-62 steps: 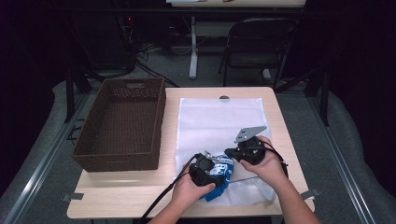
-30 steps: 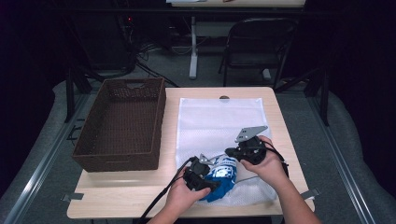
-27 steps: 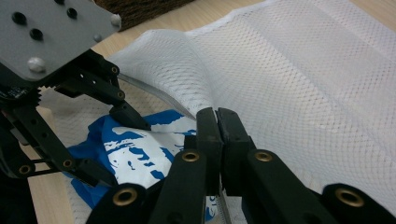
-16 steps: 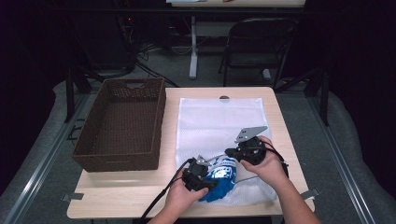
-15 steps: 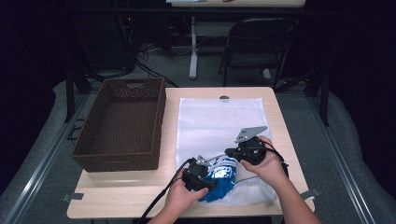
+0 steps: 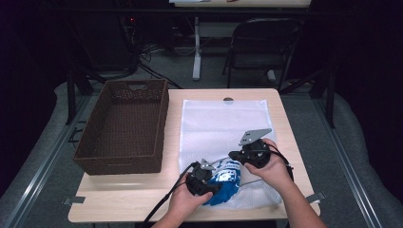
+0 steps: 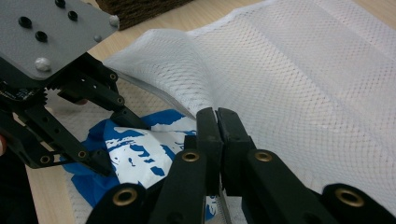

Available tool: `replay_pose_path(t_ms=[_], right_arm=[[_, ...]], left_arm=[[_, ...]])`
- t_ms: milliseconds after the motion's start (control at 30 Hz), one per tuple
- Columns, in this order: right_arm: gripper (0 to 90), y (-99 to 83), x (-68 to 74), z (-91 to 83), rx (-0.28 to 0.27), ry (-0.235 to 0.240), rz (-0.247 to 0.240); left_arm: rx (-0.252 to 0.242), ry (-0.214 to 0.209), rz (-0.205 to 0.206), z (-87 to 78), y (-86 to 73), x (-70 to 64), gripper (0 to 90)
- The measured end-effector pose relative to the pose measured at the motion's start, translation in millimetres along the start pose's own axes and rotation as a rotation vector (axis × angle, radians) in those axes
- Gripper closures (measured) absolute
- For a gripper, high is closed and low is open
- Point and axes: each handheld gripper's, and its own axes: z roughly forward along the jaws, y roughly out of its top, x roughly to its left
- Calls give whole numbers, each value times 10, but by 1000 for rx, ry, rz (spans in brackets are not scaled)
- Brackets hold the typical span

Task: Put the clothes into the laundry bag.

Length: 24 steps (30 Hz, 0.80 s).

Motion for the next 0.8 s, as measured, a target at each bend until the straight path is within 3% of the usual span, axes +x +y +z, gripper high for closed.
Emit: replay_pose_path(t_ms=[400,800], right_arm=[[881,9,12,-9,-2,0,-5],[882,19,22,-34,-11,3,-4]], left_arm=[[-8,4,-2,-21,-1,-12,676],[-26,14,-16,-97,92,5,706]])
